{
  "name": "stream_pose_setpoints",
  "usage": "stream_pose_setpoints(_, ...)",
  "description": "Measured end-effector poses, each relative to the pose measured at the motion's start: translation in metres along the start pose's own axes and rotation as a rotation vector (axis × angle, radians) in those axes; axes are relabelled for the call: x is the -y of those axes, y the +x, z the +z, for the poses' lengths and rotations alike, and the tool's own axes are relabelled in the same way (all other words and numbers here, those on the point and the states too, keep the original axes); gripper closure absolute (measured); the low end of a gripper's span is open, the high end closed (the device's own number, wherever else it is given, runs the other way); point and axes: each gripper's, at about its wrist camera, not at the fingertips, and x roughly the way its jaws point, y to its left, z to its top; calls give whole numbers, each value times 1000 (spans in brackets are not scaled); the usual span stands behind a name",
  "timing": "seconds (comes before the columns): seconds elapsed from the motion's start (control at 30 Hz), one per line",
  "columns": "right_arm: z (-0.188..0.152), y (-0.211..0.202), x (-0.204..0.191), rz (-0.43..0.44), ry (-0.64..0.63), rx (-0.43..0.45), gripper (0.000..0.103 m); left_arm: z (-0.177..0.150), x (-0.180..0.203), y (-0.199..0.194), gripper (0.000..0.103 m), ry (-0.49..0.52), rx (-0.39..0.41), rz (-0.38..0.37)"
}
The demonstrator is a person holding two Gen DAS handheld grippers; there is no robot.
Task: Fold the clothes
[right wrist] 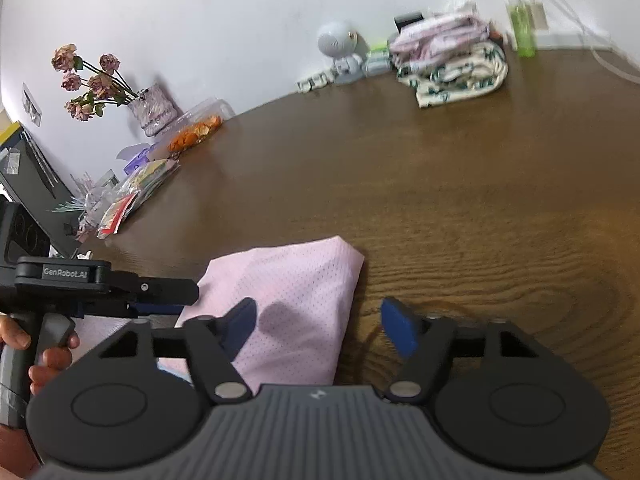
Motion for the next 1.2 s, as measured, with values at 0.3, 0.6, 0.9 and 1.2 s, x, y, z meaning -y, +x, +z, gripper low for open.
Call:
stream_pose_setpoints(0.3, 0, 2, 10, 56, 39, 7, 40, 3, 4, 9, 56, -17, -24, -25)
stream_pose_setpoints(0.6, -4, 4, 14, 93, 60, 5, 62, 1, 0, 16, 73, -69, -40, -75)
stream_pose_setpoints(0.9, -7, 6, 25, 120, 137, -4, 83, -15, -14, 20, 84, -134, 16, -162)
stream_pose_setpoints(1.2, -4, 2, 27, 147, 179, 10, 94, -17, -8, 21, 90, -102, 57, -188)
